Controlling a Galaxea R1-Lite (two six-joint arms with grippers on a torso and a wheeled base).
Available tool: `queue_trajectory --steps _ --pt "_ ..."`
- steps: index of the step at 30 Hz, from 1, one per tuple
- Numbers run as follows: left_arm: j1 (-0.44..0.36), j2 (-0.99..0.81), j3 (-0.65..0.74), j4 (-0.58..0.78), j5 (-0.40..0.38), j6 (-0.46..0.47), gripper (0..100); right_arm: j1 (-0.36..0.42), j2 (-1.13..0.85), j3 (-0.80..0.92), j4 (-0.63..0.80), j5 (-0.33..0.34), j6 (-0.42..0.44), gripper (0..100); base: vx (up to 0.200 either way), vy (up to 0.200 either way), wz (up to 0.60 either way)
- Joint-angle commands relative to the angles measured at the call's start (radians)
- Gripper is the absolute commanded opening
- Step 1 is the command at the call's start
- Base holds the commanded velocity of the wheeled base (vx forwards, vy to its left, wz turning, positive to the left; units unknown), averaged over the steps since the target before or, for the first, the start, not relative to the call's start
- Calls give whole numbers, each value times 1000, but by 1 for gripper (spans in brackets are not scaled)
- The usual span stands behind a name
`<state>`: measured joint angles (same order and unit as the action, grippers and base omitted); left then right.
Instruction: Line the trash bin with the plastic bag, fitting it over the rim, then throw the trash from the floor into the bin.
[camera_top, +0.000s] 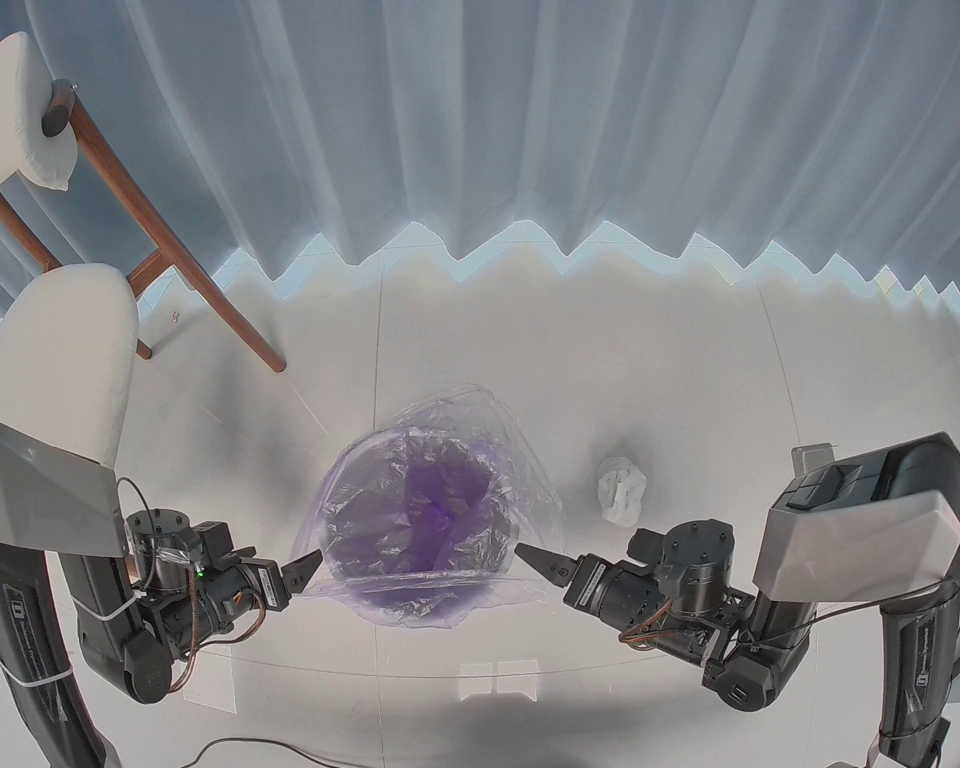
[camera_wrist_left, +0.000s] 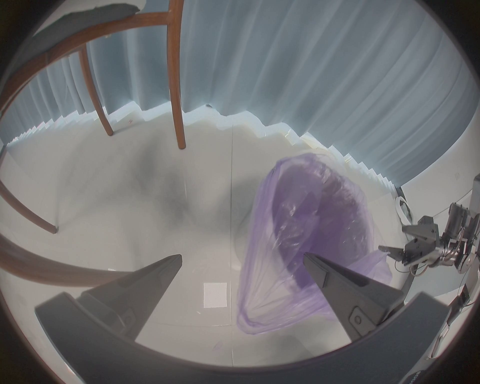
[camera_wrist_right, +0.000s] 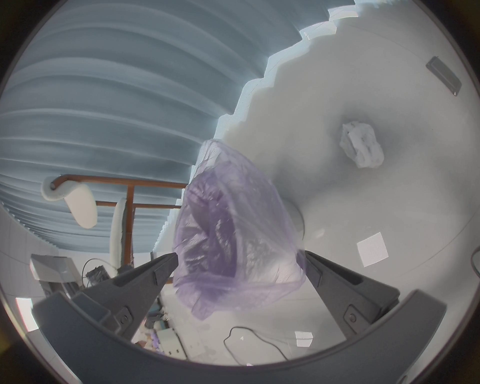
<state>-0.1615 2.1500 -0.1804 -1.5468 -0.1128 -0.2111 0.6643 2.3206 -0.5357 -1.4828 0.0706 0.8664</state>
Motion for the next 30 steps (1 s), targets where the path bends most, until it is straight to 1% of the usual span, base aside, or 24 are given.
queue_trajectory --steps 1,3,5,6,8,11,13,15,19,20,21,23,26,27,29,30 --pt "8 -134 30 1 -8 -2 100 40 -69 72 -21 106 22 100 0 0 0" --pt "3 -179 30 1 -10 -4 100 58 -79 77 -21 136 72 100 0 0 0" --pt "2 -222 38 1 -16 -2 100 80 -95 65 -21 140 145 100 0 0 0" --pt "2 -233 39 1 -21 -2 100 81 -99 63 -19 141 164 100 0 0 0" --pt "-13 -266 38 1 -50 -2 100 84 -116 45 -19 156 232 100 0 0 0" --pt "-47 -280 41 1 -90 -7 100 98 -127 39 -16 178 301 100 0 0 0" --pt "-53 -291 45 1 -100 -10 100 103 -126 43 -14 189 312 100 0 0 0" --pt "-62 -294 47 1 -105 -16 100 106 -116 51 -14 193 304 100 0 0 0" --pt "-95 -295 18 -1 -105 -93 100 90 -124 72 -17 192 255 100 0 0 0" --pt "-130 -298 -22 1 -102 -172 100 78 -124 76 -22 192 224 100 0 0 0" --pt "-139 -300 -45 1 -104 -215 100 77 -126 76 -22 192 217 100 0 0 0" --pt "-162 -295 -88 1 -104 -326 100 72 -127 72 -25 189 212 100 0 0 0" --pt "-207 -288 -111 1 -102 -458 100 63 -152 69 -27 189 210 100 0 0 0" --pt "-217 -286 -113 -1 -102 -479 100 55 -161 69 -27 189 210 100 0 0 0" --pt "-227 -283 -113 -1 -102 -485 100 52 -168 69 -27 189 210 100 0 0 0" --pt "-291 -268 -105 -3 -90 -470 100 52 -214 76 -24 190 212 100 0 0 0"
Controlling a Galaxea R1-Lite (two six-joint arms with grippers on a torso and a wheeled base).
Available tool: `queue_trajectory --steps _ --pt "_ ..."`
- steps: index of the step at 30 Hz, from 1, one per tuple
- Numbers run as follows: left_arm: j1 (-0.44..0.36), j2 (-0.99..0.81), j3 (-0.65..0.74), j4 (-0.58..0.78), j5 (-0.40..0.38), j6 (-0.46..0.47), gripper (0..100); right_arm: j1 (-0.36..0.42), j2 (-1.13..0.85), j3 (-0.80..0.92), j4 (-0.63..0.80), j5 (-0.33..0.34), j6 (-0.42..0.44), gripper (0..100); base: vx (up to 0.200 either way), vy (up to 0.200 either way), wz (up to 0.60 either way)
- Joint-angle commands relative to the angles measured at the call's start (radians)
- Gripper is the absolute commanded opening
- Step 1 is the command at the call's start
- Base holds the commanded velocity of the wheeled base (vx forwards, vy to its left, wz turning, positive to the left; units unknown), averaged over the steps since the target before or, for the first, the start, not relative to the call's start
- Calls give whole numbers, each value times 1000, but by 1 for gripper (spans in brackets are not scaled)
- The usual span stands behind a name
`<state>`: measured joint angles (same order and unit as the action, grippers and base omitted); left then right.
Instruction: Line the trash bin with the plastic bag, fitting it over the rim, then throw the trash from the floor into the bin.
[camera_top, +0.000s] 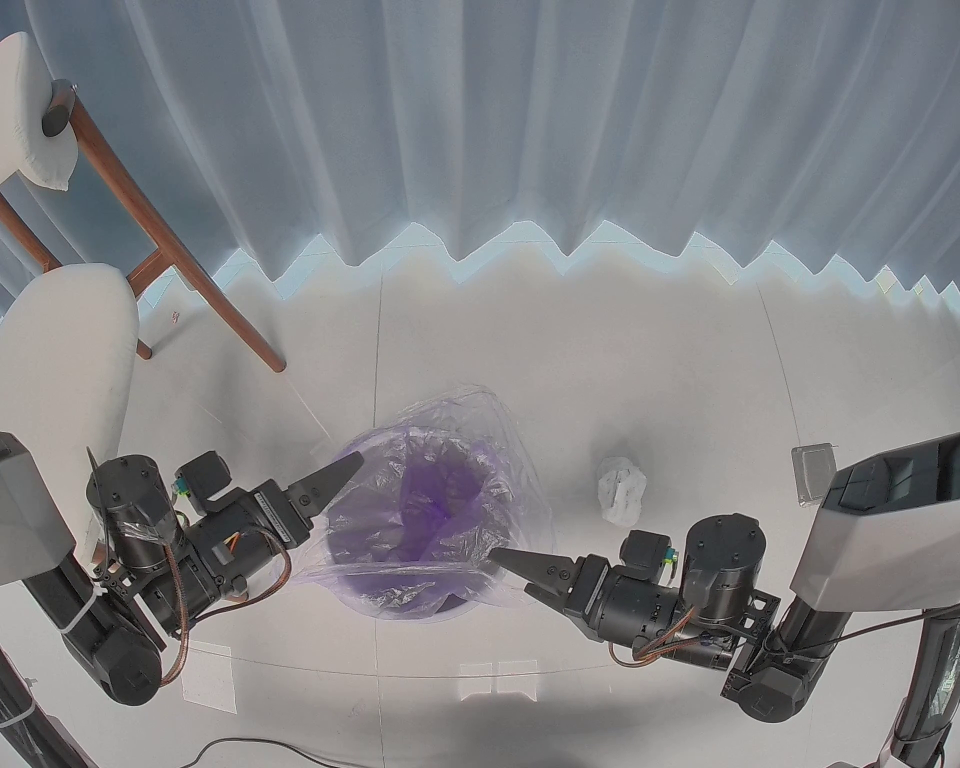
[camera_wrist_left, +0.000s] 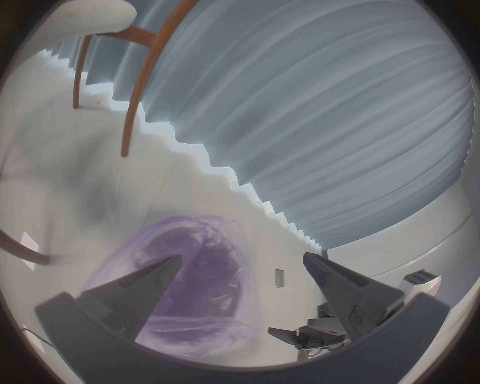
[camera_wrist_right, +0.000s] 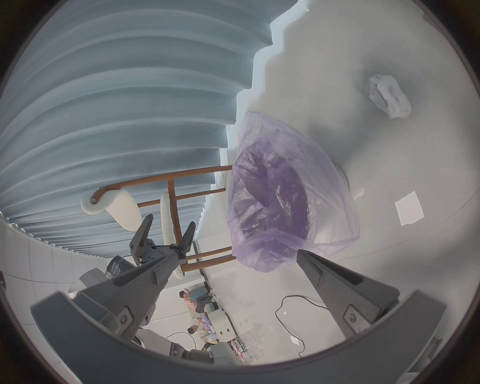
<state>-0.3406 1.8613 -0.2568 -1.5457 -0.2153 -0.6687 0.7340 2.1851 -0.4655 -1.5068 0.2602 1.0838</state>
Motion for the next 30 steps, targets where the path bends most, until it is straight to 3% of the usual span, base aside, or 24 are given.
queue_trajectory --steps 1,6,10,12,13,16,19,26,30 --pt "-135 22 -25 -4 21 14 100 -16 -99 7 5 1 -5 100 0 0 0" --pt "-150 39 -25 -2 7 179 100 -21 -168 11 5 4 -4 100 0 0 0" --pt "-66 90 -96 6 -179 377 100 -13 -191 19 7 5 -4 100 0 0 0" --pt "-55 107 -101 6 -211 414 100 -13 -191 19 7 7 -4 100 0 0 0" --pt "-14 170 -101 4 -326 540 100 -13 -192 19 7 16 -2 100 0 0 0" --pt "9 228 -108 3 -397 655 100 -15 -196 19 7 22 -2 100 0 0 0" --pt "0 263 -117 4 -409 707 100 -15 -202 21 7 22 -2 100 0 0 0" --pt "-15 283 -96 3 -409 721 100 -15 -194 19 7 22 -1 100 0 0 0" --pt "-3 331 -90 1 -409 787 100 -13 -186 19 7 22 -1 100 0 0 0"
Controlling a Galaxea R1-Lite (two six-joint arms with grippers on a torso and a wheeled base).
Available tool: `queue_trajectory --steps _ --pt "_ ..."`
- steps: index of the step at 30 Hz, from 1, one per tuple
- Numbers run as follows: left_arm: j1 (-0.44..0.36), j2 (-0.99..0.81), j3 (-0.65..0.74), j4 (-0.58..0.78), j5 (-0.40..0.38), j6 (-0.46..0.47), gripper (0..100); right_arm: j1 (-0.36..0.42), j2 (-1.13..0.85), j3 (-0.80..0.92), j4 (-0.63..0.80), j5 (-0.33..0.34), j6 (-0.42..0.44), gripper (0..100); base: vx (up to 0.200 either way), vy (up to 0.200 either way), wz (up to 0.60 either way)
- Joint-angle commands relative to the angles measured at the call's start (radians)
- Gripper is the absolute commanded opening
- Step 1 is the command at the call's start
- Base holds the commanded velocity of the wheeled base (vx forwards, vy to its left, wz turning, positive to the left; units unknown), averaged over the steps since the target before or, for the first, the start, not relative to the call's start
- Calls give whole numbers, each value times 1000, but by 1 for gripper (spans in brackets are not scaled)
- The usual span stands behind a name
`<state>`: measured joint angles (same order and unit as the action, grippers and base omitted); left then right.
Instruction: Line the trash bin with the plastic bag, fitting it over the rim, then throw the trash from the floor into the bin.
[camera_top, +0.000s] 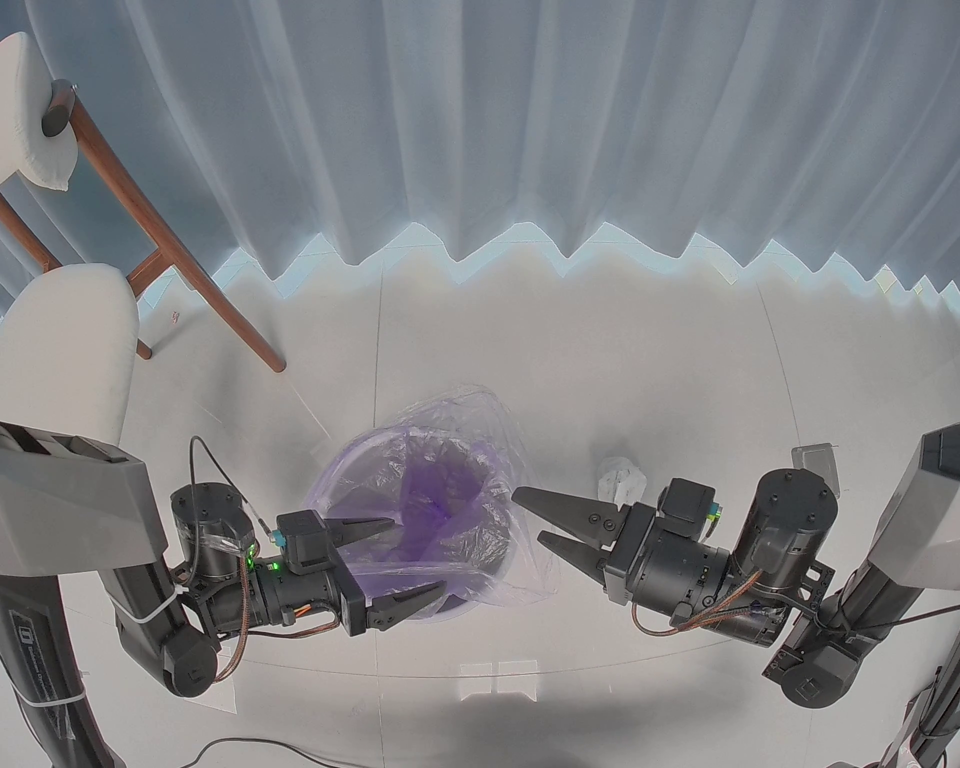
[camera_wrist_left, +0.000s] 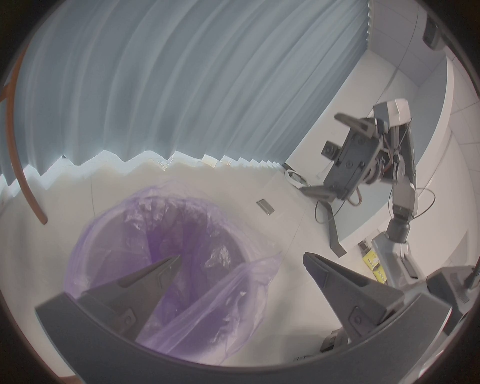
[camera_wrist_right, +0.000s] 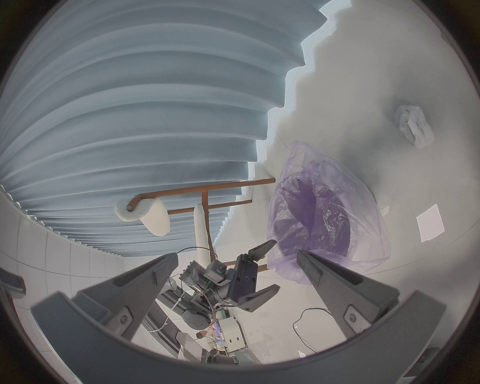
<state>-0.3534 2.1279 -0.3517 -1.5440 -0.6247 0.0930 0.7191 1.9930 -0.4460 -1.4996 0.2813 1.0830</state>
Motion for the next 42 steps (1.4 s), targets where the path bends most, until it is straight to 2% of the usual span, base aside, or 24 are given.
queue_trajectory --steps 1,12,13,21,25,26,31,37,42 --pt "13 81 2 -1 0 39 100 2 4 0 -1 1 0 100 0 0 0" --pt "14 153 -3 -2 2 100 100 0 4 -2 -2 1 0 100 0 0 0" --pt "16 161 -6 -2 3 106 0 0 4 0 -2 1 0 100 0 0 0" --pt "14 167 11 -2 -1 136 0 0 4 0 -2 1 0 100 0 0 0" --pt "16 133 83 -2 -1 162 0 0 6 0 -2 1 0 100 0 0 0" --pt "14 98 145 -2 -3 174 0 0 7 0 -2 1 0 100 0 0 0" --pt "7 30 277 -2 -6 197 0 0 10 0 -2 1 0 100 0 0 0" --pt "-32 57 352 -1 -33 235 0 0 24 0 -4 1 -2 100 0 0 0" --pt "-42 149 352 -1 -26 272 0 0 24 0 -4 1 -2 100 0 0 0"
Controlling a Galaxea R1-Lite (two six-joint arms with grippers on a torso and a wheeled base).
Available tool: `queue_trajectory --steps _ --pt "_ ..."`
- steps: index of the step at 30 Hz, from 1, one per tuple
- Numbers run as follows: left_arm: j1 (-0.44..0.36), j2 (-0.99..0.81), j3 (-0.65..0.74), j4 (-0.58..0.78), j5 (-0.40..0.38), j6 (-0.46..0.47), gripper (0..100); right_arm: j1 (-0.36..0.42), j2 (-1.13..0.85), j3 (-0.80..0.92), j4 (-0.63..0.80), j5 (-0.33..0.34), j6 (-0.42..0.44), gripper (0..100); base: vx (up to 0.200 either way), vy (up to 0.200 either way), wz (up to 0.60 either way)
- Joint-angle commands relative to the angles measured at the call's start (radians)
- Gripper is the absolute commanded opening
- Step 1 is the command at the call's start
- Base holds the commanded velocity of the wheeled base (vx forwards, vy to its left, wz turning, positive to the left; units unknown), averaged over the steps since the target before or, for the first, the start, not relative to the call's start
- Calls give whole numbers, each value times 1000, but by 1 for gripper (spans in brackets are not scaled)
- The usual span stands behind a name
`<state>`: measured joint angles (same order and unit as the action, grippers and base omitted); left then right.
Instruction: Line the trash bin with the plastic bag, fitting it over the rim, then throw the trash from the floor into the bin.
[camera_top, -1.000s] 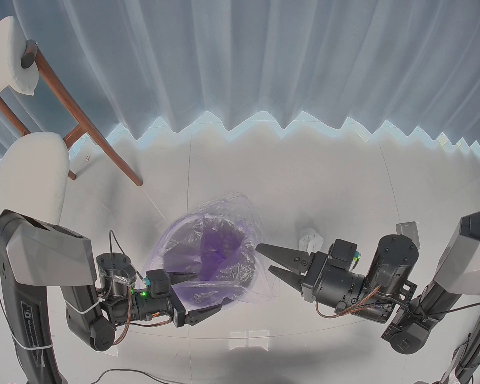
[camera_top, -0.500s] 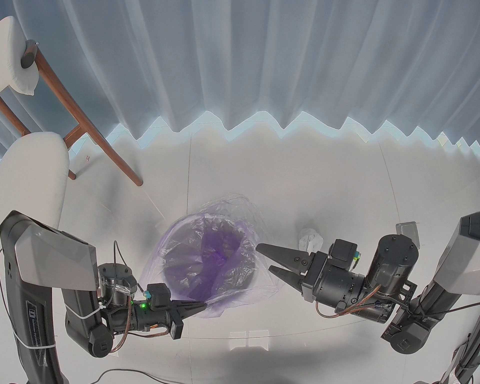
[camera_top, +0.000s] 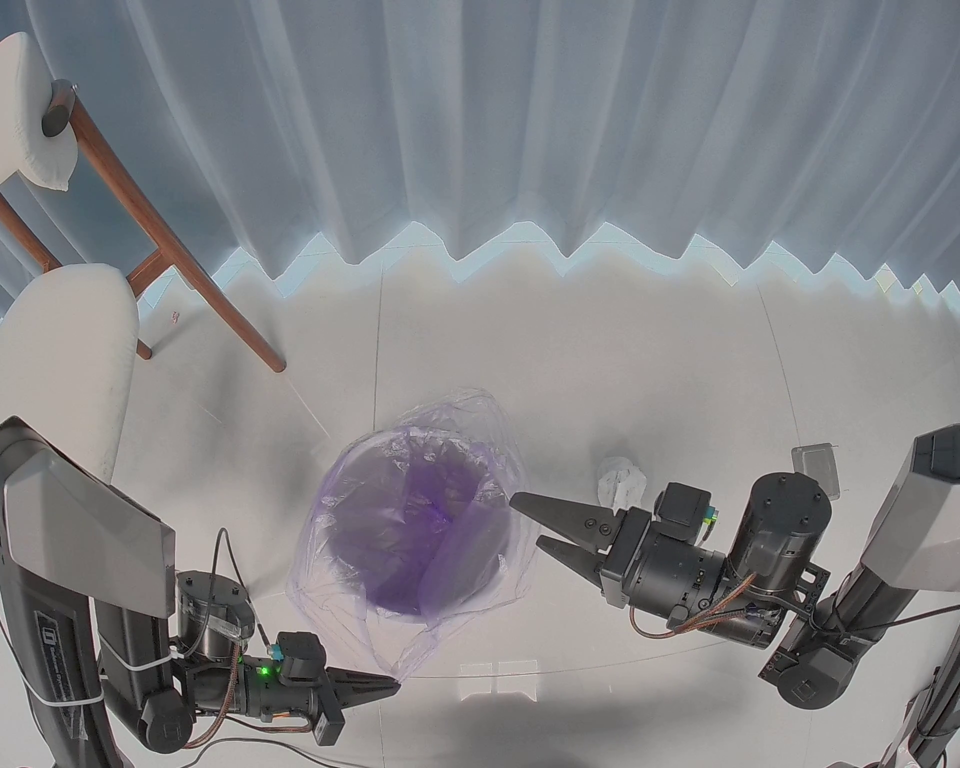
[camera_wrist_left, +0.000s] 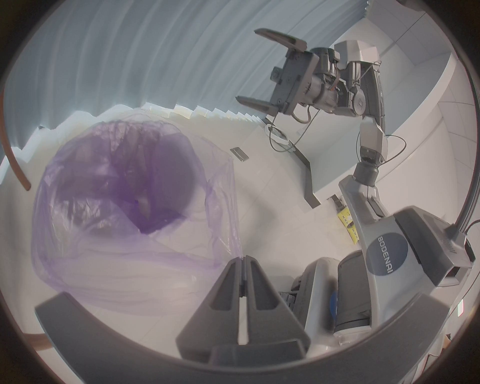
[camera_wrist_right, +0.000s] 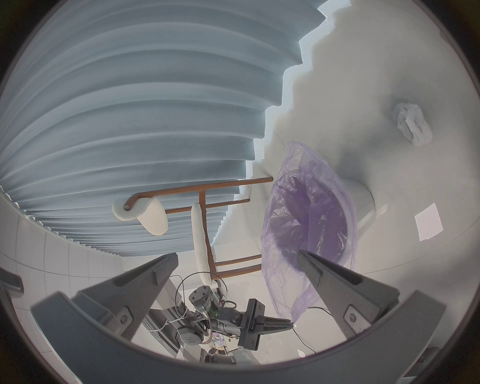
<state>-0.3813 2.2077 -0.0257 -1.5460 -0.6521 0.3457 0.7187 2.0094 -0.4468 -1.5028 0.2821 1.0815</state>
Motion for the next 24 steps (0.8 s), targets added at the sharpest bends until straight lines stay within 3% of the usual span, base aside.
queue_trajectory --steps 1,7,12,24 --pt "-16 84 26 1 3 21 0 1 8 0 -1 0 -2 100 0 0 0" --pt "-31 158 23 1 12 36 0 1 22 0 -2 0 -3 100 0 0 0" --pt "-31 207 17 0 117 39 0 1 28 0 -2 0 -3 100 0 0 0" --pt "-5 236 21 0 230 24 0 1 39 0 -5 0 -5 100 0 0 0"
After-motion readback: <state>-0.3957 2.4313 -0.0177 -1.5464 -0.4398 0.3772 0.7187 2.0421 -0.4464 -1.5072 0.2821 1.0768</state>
